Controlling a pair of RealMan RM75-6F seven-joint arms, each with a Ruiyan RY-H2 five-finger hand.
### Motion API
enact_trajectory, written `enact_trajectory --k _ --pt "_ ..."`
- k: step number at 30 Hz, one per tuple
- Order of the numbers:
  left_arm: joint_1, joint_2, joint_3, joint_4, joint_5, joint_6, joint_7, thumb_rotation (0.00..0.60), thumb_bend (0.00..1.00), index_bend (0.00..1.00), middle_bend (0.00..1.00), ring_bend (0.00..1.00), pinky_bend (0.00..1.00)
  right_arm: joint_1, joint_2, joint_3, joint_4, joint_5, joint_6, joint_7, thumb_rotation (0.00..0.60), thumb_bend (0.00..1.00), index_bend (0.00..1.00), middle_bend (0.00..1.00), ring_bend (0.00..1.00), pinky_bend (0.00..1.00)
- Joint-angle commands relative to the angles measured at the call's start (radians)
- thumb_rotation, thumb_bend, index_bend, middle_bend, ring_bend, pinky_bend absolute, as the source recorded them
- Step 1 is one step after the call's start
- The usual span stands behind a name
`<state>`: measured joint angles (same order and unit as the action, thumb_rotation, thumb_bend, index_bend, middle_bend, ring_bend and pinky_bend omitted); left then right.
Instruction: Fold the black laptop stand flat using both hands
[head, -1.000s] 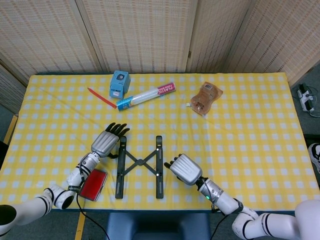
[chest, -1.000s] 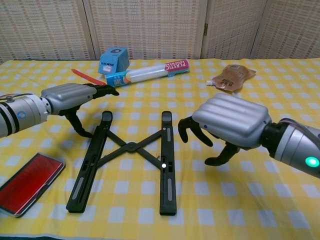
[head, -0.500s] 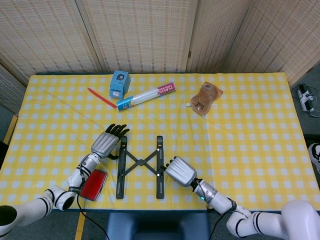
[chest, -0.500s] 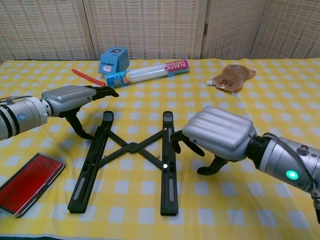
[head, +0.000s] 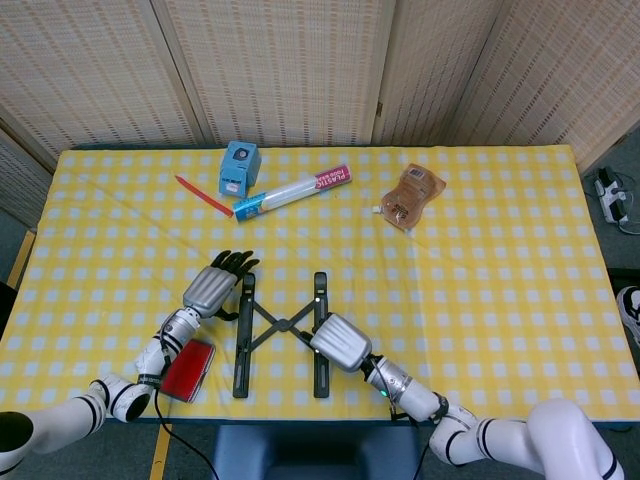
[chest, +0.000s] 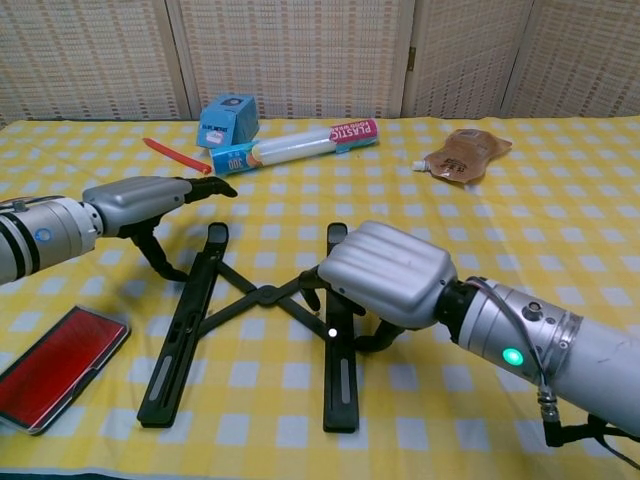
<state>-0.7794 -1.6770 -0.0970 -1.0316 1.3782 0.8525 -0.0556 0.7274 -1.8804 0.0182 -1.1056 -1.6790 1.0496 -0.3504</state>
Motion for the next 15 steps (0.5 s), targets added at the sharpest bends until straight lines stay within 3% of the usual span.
enact_trajectory --k 1,15 --pt "0.001 0.004 -0.002 -0.011 -0.002 -0.004 -0.02 0.6 0.09 0.0 0.0 0.0 0.0 0.009 -0.023 -0.002 0.029 -0.019 0.018 0.002 0.6 0.21 0.46 0.7 0.67 0.69" --pt "-0.002 0.01 -0.007 -0.057 -0.013 -0.034 -0.082 0.6 0.09 0.0 0.0 0.0 0.0 0.02 -0.103 -0.013 0.138 -0.056 0.08 0.05 0.6 0.21 0.46 0.7 0.67 0.69"
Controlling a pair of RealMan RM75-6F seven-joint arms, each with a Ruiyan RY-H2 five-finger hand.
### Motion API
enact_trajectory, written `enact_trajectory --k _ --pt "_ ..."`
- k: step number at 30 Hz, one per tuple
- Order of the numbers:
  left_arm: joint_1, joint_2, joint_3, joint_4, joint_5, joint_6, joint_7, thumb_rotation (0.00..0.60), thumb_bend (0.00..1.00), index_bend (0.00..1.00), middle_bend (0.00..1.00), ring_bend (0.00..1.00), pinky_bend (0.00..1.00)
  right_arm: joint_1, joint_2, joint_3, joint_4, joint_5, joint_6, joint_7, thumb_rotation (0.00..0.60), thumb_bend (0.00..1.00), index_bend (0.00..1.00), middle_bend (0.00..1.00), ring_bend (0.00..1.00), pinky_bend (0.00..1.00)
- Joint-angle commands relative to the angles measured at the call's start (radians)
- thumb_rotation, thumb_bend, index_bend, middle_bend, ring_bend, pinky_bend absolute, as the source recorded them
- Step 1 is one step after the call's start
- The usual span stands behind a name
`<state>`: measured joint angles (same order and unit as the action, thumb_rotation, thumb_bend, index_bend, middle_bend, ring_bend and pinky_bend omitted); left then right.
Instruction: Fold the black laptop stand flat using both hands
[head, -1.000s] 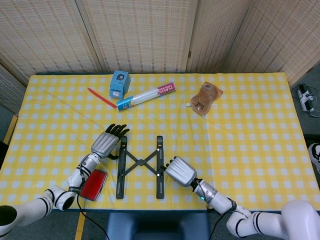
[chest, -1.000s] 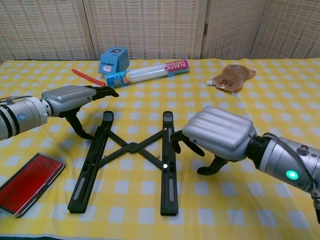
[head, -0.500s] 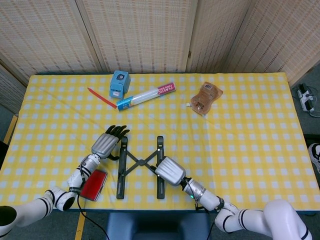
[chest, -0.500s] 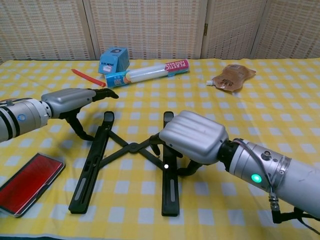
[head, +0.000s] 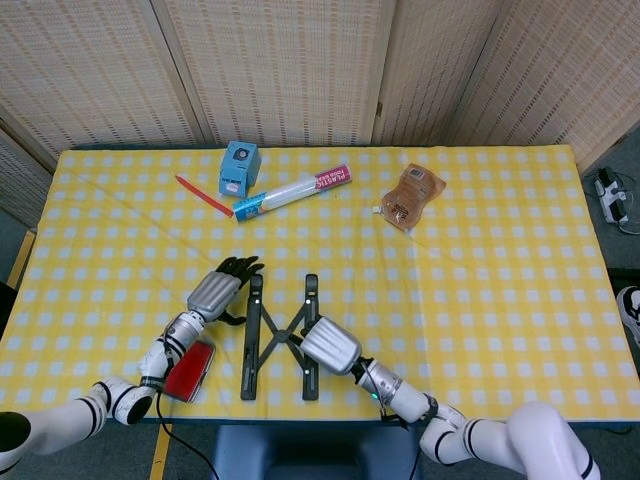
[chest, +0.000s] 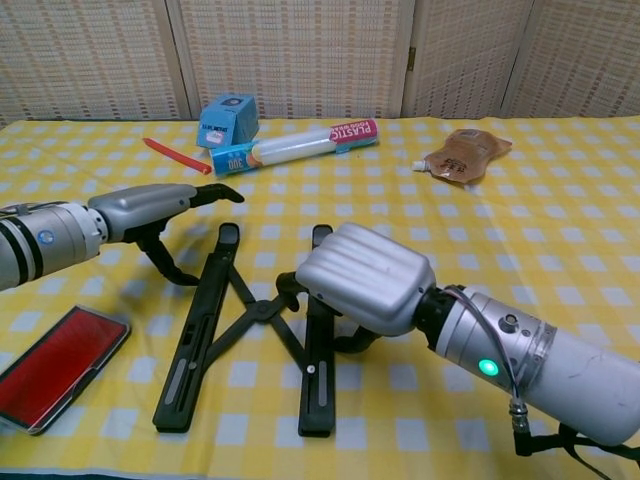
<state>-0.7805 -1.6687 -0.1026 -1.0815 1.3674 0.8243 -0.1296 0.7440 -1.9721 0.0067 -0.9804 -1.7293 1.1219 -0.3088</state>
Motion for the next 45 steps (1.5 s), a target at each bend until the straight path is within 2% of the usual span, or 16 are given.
enact_trajectory --k 1,10,23,30,33,36,37,38,41,45 --pt "-0.002 0.002 -0.002 -0.012 -0.003 -0.008 -0.012 0.6 0.09 0.0 0.0 0.0 0.0 0.004 -0.017 -0.001 0.019 -0.007 0.011 0.011 0.6 0.21 0.46 0.7 0.67 0.69" --pt "-0.016 0.002 -0.015 -0.062 -0.017 -0.03 -0.026 0.6 0.09 0.0 0.0 0.0 0.0 0.015 -0.065 0.006 0.069 -0.011 0.032 0.035 0.6 0.21 0.47 0.7 0.67 0.69" --pt "-0.03 -0.004 -0.025 -0.123 -0.032 -0.036 -0.001 0.6 0.09 0.0 0.0 0.0 0.0 0.033 -0.091 0.008 0.089 -0.018 0.041 0.013 0.6 0.21 0.47 0.7 0.67 0.69" --pt "-0.01 0.049 -0.049 -0.161 -0.039 0.017 -0.001 0.6 0.09 0.0 0.0 0.0 0.0 0.022 -0.028 -0.008 0.016 -0.034 0.069 -0.008 0.6 0.21 0.45 0.67 0.66 0.69" --pt "0.008 0.081 -0.057 -0.176 -0.041 0.057 0.009 0.6 0.09 0.0 0.0 0.0 0.0 0.032 0.033 -0.007 -0.07 -0.038 0.054 -0.031 0.6 0.21 0.36 0.59 0.6 0.67" --pt "0.025 0.116 -0.063 -0.19 -0.049 0.08 0.012 0.6 0.09 0.0 0.0 0.0 0.0 0.069 0.125 0.01 -0.216 -0.004 -0.05 -0.061 0.6 0.21 0.14 0.42 0.44 0.53" --pt "0.03 0.127 -0.065 -0.196 -0.052 0.085 0.009 0.6 0.09 0.0 0.0 0.0 0.0 0.086 0.156 0.018 -0.265 0.013 -0.098 -0.079 0.6 0.21 0.1 0.38 0.4 0.48" --pt "0.036 0.142 -0.068 -0.206 -0.056 0.091 0.004 0.6 0.09 0.0 0.0 0.0 0.0 0.112 0.198 0.03 -0.327 0.04 -0.171 -0.109 0.6 0.21 0.05 0.3 0.33 0.39" --pt "0.051 0.174 -0.07 -0.228 -0.06 0.103 -0.009 0.6 0.09 0.0 0.0 0.0 0.0 0.18 0.284 0.074 -0.451 0.134 -0.357 -0.195 0.6 0.21 0.0 0.11 0.14 0.14" --pt "0.063 0.206 -0.064 -0.249 -0.062 0.101 -0.021 0.6 0.09 0.0 0.0 0.0 0.0 0.26 0.327 0.131 -0.512 0.298 -0.549 -0.292 0.6 0.21 0.0 0.02 0.03 0.03"
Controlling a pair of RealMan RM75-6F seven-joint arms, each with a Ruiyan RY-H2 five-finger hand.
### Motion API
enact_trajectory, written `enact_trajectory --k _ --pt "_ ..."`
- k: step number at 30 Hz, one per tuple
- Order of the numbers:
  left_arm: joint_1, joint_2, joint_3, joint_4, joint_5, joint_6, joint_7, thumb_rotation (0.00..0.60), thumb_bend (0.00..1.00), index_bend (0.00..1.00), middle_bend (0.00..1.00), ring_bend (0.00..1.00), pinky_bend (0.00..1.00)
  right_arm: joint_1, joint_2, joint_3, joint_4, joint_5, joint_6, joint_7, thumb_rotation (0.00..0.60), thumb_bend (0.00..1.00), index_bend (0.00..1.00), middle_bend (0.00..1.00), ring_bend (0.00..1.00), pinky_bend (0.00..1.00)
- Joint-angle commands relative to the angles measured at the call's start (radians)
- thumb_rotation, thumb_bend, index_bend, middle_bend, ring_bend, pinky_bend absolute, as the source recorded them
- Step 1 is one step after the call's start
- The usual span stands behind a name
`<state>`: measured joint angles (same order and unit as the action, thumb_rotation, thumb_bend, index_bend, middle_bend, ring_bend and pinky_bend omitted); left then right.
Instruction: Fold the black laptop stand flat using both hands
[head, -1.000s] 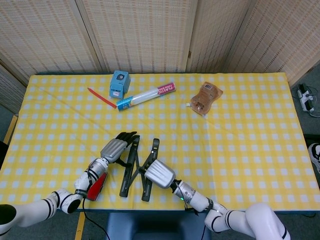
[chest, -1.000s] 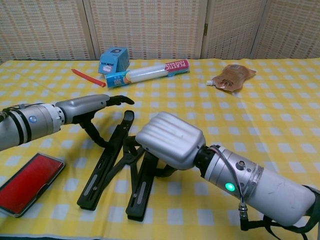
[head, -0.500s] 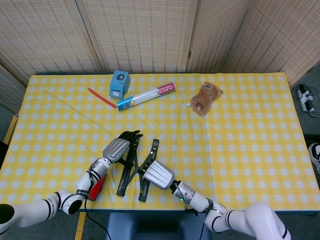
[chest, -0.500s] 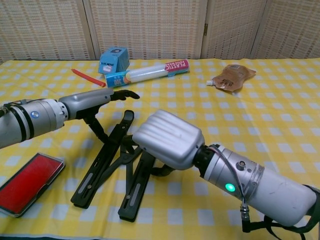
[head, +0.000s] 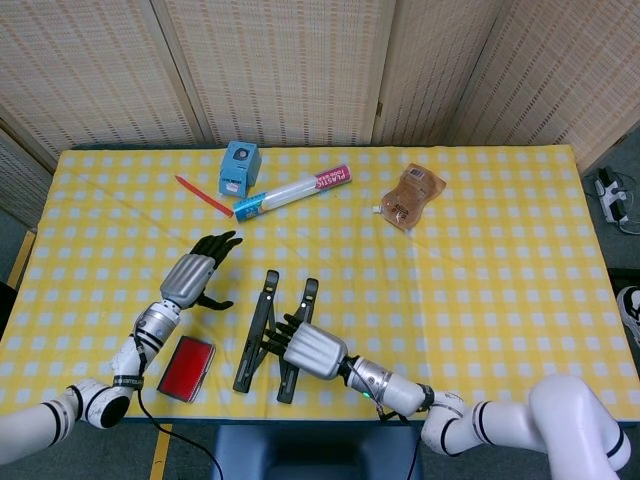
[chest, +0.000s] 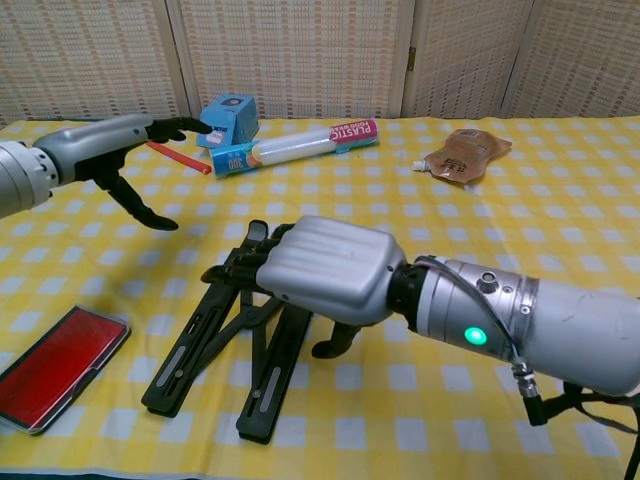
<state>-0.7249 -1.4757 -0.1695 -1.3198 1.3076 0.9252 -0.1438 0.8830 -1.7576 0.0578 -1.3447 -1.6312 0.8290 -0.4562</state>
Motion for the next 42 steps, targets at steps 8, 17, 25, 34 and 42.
enact_trajectory --k 8,17,25,34,42 --pt "0.02 0.031 0.014 -0.005 -0.012 -0.02 -0.04 0.6 0.09 0.0 0.0 0.0 0.0 0.26 0.073 0.086 -0.116 0.454 -0.372 -0.321 0.6 0.21 0.0 0.0 0.0 0.0" --pt "0.035 0.041 0.018 0.026 -0.01 -0.024 -0.089 0.6 0.09 0.0 0.0 0.0 0.0 0.406 0.035 0.054 -0.081 0.663 -0.36 -0.392 0.6 0.21 0.0 0.0 0.0 0.0" --pt "0.047 0.046 0.028 0.047 -0.003 -0.035 -0.136 0.6 0.09 0.0 0.0 0.0 0.0 0.523 0.032 -0.019 -0.085 0.83 -0.336 -0.413 0.6 0.21 0.0 0.0 0.0 0.0" --pt "0.05 0.04 0.03 0.061 0.003 -0.04 -0.155 0.6 0.09 0.0 0.0 0.0 0.0 0.604 0.006 -0.077 -0.069 0.924 -0.292 -0.413 0.6 0.21 0.0 0.0 0.0 0.0" --pt "0.053 0.04 0.029 0.063 0.008 -0.035 -0.16 0.6 0.09 0.0 0.0 0.0 0.0 0.626 -0.004 -0.099 -0.064 0.928 -0.257 -0.378 0.6 0.21 0.0 0.06 0.0 0.0"
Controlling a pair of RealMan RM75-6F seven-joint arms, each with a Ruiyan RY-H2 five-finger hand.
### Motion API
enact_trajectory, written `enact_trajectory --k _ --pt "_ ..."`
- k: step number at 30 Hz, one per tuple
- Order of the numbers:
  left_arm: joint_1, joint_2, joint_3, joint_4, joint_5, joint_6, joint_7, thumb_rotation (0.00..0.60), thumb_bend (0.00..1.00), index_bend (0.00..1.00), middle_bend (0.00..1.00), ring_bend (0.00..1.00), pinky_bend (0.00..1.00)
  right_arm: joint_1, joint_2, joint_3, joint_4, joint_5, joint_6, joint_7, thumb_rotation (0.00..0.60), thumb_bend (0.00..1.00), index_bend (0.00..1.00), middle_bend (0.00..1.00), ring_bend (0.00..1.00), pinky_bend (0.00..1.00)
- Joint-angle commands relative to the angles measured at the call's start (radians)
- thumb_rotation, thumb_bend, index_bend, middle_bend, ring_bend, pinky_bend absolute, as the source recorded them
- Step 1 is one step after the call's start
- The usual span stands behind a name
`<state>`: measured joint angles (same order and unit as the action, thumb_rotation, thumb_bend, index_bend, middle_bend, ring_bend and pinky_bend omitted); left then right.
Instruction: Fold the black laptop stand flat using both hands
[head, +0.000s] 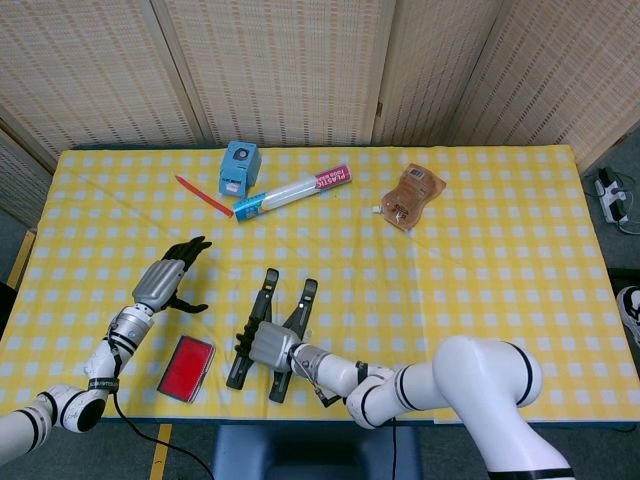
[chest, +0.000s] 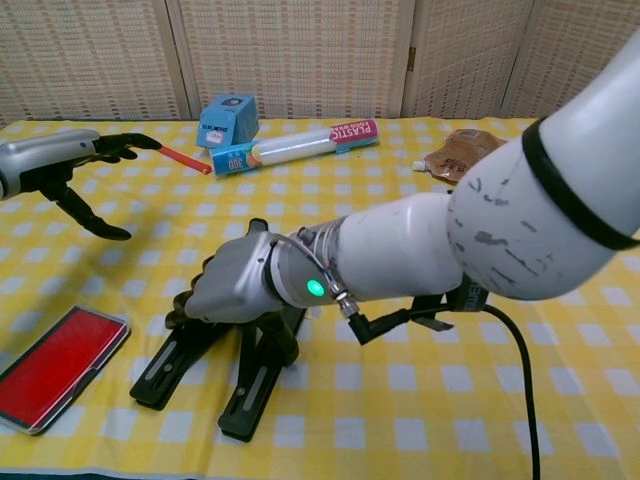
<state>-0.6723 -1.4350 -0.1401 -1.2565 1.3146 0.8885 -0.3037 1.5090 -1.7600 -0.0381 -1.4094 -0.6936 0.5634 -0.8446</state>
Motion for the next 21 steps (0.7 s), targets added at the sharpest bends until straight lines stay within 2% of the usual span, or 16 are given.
enact_trajectory --k 1,7,15,21 --pt "0.001 -0.001 -0.001 0.0 0.002 0.003 0.001 0.6 0.09 0.0 0.0 0.0 0.0 -0.002 -0.001 -0.003 0.0 -0.016 0.012 0.018 0.6 0.21 0.0 0.1 0.01 0.0" --pt "0.004 -0.001 0.0 -0.002 0.002 0.006 0.004 0.6 0.09 0.0 0.0 0.0 0.0 -0.015 -0.001 -0.004 0.012 -0.07 0.026 0.063 0.6 0.21 0.01 0.26 0.09 0.0" --pt "0.007 -0.002 -0.001 -0.003 0.001 0.009 0.007 0.6 0.09 0.0 0.0 0.0 0.0 -0.058 0.007 -0.002 0.016 -0.188 0.059 0.128 0.6 0.21 0.19 0.39 0.21 0.0" --pt "0.008 -0.003 -0.001 -0.004 0.003 0.01 0.01 0.6 0.09 0.0 0.0 0.0 0.0 -0.103 0.022 0.005 0.015 -0.293 0.085 0.194 0.6 0.21 0.3 0.44 0.26 0.03"
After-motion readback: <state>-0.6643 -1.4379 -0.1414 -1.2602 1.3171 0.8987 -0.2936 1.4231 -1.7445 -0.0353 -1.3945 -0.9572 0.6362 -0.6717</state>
